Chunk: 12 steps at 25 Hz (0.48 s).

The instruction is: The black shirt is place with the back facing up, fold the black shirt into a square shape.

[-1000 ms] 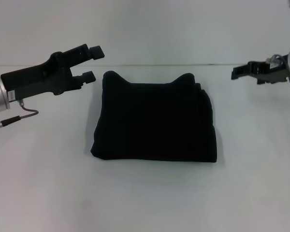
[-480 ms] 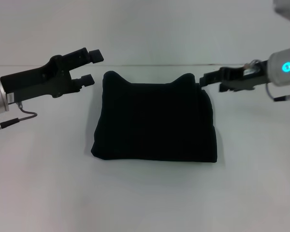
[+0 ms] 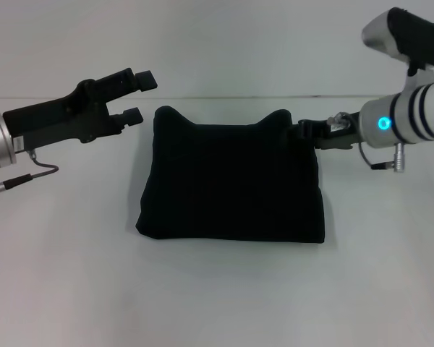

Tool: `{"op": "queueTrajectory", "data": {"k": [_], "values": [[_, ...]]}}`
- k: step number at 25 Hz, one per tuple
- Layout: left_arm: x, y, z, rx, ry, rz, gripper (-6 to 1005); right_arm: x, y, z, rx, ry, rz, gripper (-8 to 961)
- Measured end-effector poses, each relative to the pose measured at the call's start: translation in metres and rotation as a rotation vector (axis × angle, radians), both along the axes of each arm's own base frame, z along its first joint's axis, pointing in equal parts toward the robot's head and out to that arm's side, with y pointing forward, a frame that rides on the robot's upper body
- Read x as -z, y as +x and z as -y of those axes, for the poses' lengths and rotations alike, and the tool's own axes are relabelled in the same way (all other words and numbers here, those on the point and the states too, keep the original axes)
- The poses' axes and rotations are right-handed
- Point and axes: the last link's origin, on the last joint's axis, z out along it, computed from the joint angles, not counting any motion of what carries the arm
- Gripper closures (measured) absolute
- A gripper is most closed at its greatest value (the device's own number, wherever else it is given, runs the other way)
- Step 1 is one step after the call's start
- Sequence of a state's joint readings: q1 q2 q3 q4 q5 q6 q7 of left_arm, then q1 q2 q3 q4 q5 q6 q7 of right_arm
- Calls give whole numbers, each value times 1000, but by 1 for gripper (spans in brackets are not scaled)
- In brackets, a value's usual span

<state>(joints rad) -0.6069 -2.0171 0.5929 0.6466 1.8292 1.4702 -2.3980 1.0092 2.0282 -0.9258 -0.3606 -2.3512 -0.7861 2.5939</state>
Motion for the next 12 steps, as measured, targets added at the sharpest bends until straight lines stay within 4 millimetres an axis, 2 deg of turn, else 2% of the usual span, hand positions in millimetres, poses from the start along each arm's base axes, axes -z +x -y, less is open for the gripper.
{"op": "queueTrajectory", "data": {"k": [12], "values": [[0, 1, 0, 2, 2, 3, 49, 10, -4, 0, -13, 11, 19, 510]]}}
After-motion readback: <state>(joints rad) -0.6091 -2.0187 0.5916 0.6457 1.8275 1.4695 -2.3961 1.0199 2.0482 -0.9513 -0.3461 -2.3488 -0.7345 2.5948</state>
